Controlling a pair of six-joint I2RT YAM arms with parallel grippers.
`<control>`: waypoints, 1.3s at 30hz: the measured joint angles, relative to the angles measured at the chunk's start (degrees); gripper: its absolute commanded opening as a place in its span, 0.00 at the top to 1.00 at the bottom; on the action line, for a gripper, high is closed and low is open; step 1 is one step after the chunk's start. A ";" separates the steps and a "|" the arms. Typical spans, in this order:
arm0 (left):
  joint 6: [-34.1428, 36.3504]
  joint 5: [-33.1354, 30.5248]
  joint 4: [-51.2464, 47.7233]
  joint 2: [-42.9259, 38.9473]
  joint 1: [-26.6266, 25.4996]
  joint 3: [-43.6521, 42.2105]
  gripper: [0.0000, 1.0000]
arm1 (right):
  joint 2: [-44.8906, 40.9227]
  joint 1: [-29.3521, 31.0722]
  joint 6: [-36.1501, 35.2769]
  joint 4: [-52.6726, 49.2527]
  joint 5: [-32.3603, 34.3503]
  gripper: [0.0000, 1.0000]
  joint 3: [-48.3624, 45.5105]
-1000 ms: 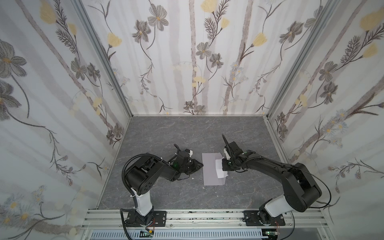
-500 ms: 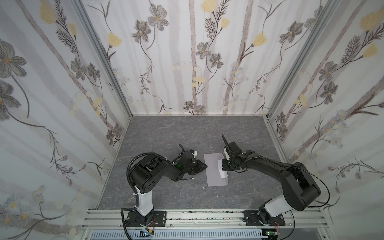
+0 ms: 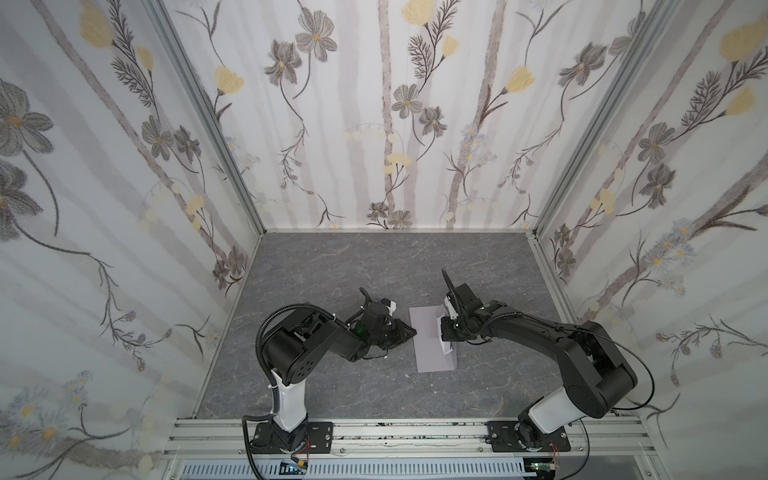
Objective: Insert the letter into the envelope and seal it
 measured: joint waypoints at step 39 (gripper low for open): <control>0.02 0.55 -1.01 -1.62 0.79 -1.51 0.77 | -0.48 0.81 -0.07 -1.53 3.67 0.82 1.51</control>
